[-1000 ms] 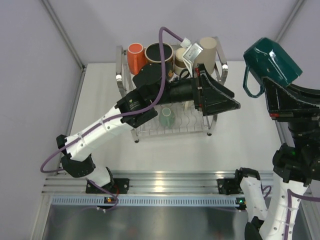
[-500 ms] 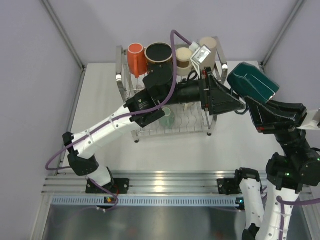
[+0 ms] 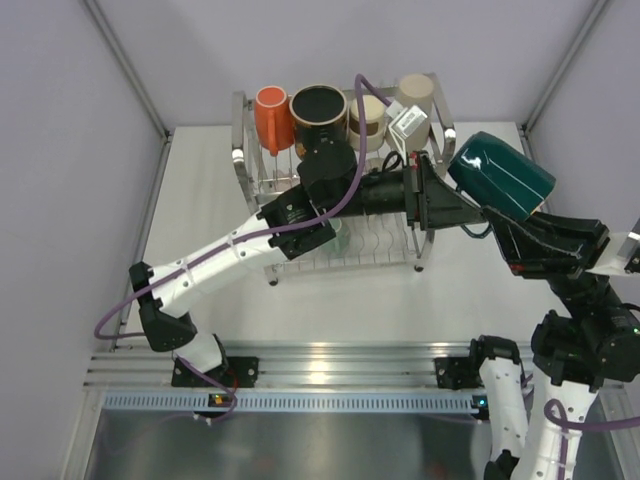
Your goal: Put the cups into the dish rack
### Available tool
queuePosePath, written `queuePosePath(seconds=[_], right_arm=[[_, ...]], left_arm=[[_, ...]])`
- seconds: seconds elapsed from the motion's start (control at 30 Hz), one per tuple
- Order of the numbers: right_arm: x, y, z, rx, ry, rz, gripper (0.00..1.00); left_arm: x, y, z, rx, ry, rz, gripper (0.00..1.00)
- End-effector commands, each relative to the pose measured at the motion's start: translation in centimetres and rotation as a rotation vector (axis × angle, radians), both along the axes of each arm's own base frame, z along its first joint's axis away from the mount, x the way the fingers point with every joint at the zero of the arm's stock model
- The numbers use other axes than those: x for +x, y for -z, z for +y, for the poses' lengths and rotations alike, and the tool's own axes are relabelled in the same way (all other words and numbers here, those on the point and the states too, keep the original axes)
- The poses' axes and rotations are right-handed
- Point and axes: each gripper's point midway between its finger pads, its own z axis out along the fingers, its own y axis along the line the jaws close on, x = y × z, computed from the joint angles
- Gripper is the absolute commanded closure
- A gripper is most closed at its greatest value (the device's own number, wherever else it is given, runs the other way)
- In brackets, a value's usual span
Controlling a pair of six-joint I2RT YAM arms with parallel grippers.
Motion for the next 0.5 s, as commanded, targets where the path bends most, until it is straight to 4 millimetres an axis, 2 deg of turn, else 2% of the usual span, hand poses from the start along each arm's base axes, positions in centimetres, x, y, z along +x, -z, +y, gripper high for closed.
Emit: queuePosePath(seconds=[0.0, 0.03, 0.1, 0.17, 0.23, 0.33, 0.47], right_arm=[[-1.6, -1.7, 0.2, -0.020, 0.016, -0.110, 1.00], [-1.5, -1.7, 0.2, -0.030, 0.015, -0.107, 1.00], [-1.2, -1.7, 0.3, -0.038, 0.010, -0.094, 1.00], [-0.9, -1.7, 0.3, -0.039, -0.002, -0.072, 0.98], [-0.3, -1.8, 0.0, -0.007, 0.005, -0.043, 0.85], [0.6, -2.2, -0.9, 0.060, 0.038, -0.001, 0.77], [1.4, -2.8, -0.9, 0.116, -0.014, 0.072, 0.68]], left_arm=[[-1.7, -2.7, 1.6, -0.101, 0.026, -0.079, 0.86], [-1.6, -2.2, 1.6, -0.091, 0.022, -0.073, 0.95], [-1.6, -2.5, 1.9, -0.097, 0.011, -0.075, 1.00], [-1.8, -2.6, 2.2, -0.100, 0.012, -0.079, 1.00], [-2.0, -3.1, 2.7, -0.111, 0.014, -0.088, 1.00], [-2.2, -3.2, 3.2, -0.110, 0.010, -0.096, 1.00], [-2.2, -3.1, 3.7, -0.094, -0.003, -0.119, 1.00]])
